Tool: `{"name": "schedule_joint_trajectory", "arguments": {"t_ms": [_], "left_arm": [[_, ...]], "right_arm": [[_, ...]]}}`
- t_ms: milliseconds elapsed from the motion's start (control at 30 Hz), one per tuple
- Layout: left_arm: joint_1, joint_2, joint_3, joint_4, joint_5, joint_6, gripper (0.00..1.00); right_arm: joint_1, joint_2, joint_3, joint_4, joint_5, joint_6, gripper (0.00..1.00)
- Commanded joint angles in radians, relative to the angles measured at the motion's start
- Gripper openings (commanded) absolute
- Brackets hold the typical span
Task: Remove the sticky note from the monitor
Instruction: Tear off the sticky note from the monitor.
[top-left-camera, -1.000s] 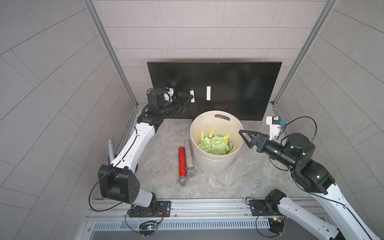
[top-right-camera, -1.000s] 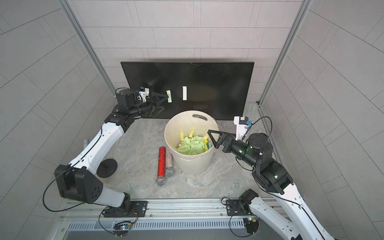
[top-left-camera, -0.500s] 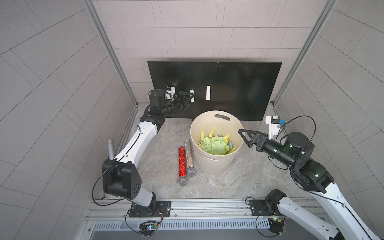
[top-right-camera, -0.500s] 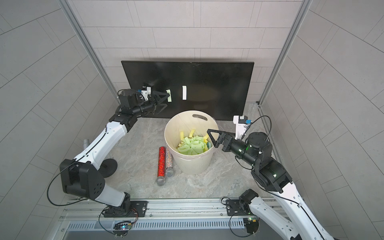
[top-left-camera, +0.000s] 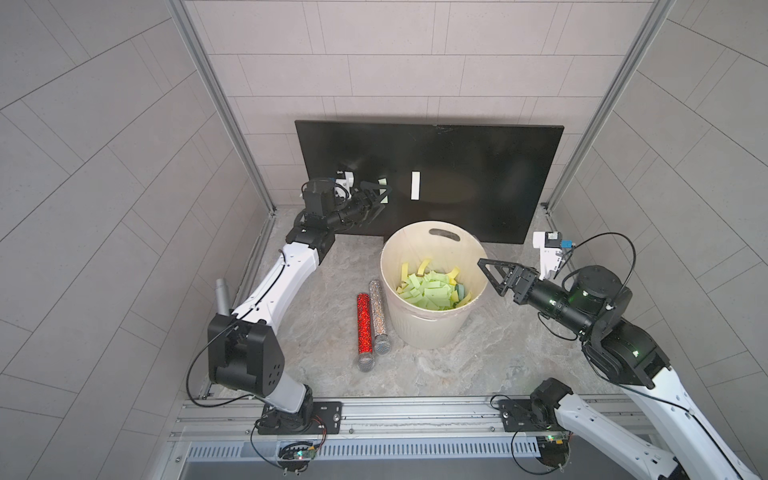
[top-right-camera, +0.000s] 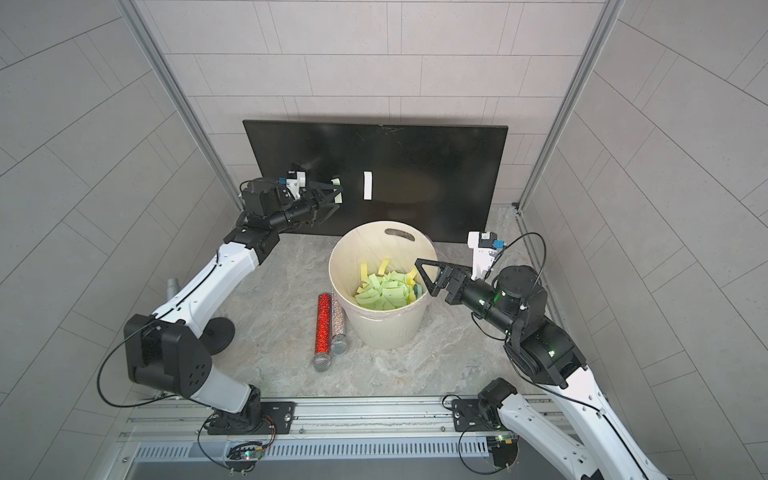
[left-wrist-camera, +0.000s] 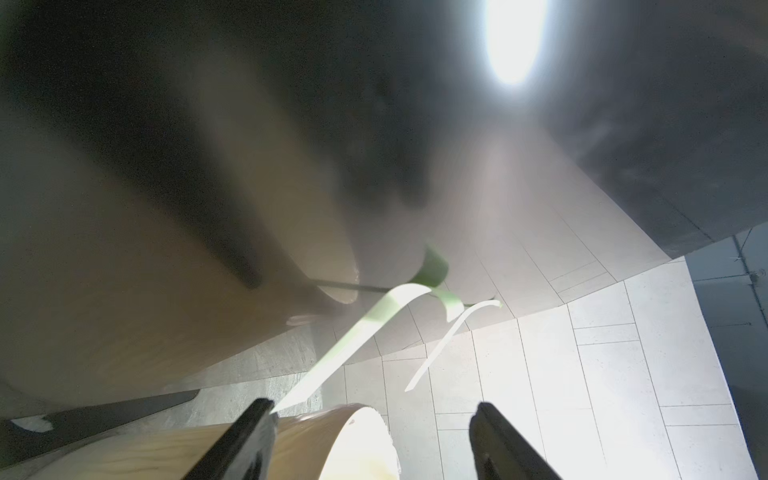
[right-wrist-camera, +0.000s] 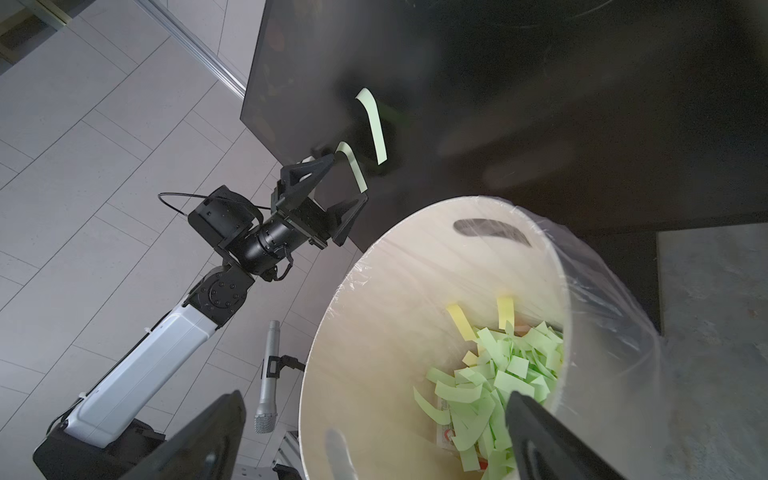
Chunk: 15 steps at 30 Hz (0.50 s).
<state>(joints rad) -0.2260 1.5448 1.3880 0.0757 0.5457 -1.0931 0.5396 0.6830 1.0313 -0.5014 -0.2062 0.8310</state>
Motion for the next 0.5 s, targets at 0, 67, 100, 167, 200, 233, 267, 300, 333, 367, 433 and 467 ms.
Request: {"name": "schedule_joint_trajectory", "arguments": {"t_ms": [0,67,100,167,200,233,267,300,333,367,433,467], "left_arm": [[-0.009,0.018,-0.014,0.016,-0.024,-0.003,0.70],[-0.009,0.008,-0.020,0.016,-0.039,-0.007,0.66],[-0.010,0.005,-0.024,0.016,-0.046,-0.009,0.64],[-0.009,-0.001,-0.032,0.012,-0.058,-0.013,0.61],[-0.010,-0.003,-0.035,0.008,-0.065,-0.014,0.59],[-0.009,-0.004,-0.039,0.005,-0.072,-0.016,0.57],[-0.010,-0.007,-0.043,0.003,-0.077,-0.019,0.55],[-0.009,-0.009,-0.047,0.001,-0.083,-0.023,0.53],[-0.010,-0.011,-0.051,-0.001,-0.091,-0.025,0.52],[-0.009,-0.015,-0.055,-0.002,-0.097,-0.027,0.50],[-0.010,-0.021,-0.061,-0.002,-0.108,-0.031,0.47],[-0.011,-0.024,-0.065,-0.002,-0.111,-0.031,0.45]], "right_arm": [[-0.006,-0.012,-0.008,0.020,-0.005,0.002,1.00],[-0.006,-0.016,-0.009,0.020,-0.006,0.003,1.00],[-0.007,-0.017,-0.010,0.020,-0.007,0.003,1.00],[-0.007,-0.019,-0.010,0.020,-0.006,0.003,1.00],[-0.007,-0.020,-0.010,0.021,-0.007,0.003,1.00],[-0.007,-0.021,-0.011,0.020,-0.007,0.004,1.00],[-0.007,-0.022,-0.010,0.020,-0.006,0.004,1.00],[-0.008,-0.023,-0.011,0.020,-0.007,0.005,1.00],[-0.009,-0.023,-0.010,0.019,-0.008,0.005,1.00],[-0.009,-0.025,-0.010,0.019,-0.008,0.004,1.00],[-0.009,-0.026,-0.009,0.017,-0.008,0.003,1.00],[-0.010,-0.027,-0.008,0.016,-0.008,0.004,1.00]]}}
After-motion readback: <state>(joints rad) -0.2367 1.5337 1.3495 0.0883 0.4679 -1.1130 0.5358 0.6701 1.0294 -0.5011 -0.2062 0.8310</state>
